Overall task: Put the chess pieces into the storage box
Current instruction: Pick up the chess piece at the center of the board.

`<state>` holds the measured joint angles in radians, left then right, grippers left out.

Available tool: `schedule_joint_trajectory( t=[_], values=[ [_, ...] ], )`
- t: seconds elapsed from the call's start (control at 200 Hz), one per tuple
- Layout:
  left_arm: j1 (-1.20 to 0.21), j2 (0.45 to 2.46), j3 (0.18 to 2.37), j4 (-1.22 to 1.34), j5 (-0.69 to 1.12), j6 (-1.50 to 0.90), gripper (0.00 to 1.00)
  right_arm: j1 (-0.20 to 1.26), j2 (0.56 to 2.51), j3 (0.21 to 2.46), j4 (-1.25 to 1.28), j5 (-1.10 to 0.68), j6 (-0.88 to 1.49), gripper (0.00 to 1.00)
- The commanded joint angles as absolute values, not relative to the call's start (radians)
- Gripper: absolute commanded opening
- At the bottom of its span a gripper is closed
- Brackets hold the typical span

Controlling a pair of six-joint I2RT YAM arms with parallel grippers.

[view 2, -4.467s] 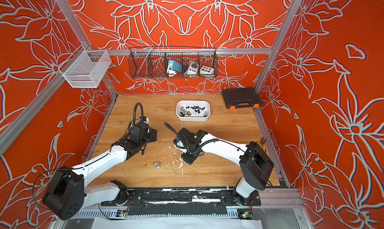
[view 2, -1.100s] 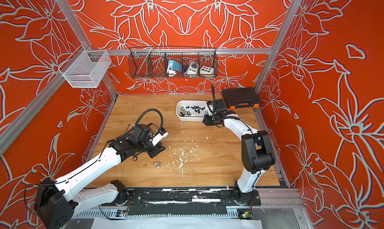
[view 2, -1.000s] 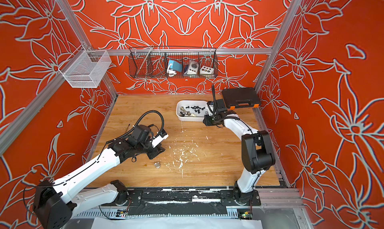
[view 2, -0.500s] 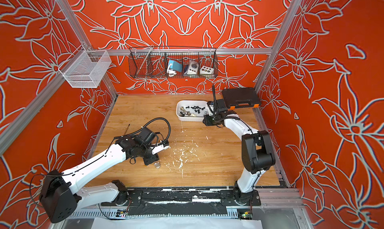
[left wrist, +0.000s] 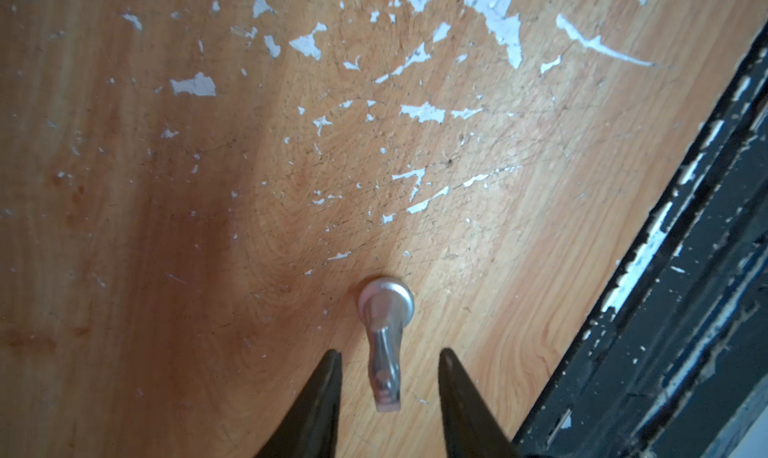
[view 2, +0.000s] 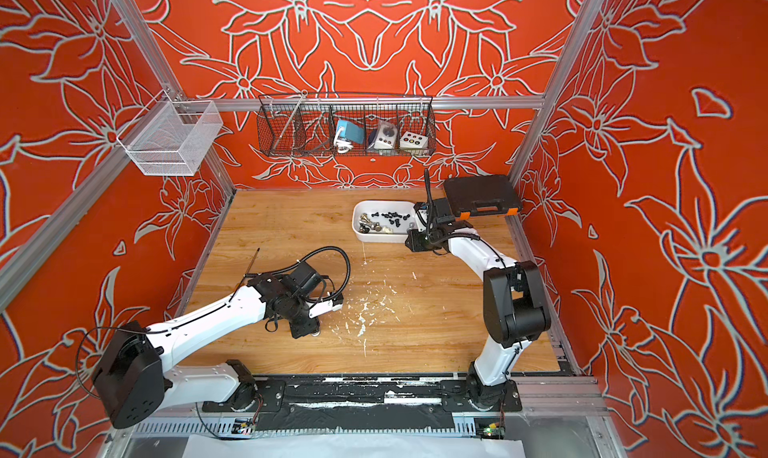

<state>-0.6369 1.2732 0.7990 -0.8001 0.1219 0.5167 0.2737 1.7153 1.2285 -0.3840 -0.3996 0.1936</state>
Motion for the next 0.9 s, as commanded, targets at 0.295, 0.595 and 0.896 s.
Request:
schedule_joint_trajectory(
  t=[0.295, 0.595, 0.896],
  values=[
    [-0.647, 1.316, 0.786, -0.819, 0.093, 0.535, 0.38, 0.268, 1.724, 1.21, -0.386, -0.413, 0.194, 0.32],
    [-0.648, 1.342, 0.786, -0.801, 0.104, 0.523, 0.27, 0.269, 1.726, 1.21, -0.388, -0.413, 0.196, 0.32],
    [-0.65, 1.356, 0.807, -0.799, 0.127, 0.516, 0.11, 0.269, 1.722, 1.207, -0.393, -0.406, 0.19, 0.32]
  ],
)
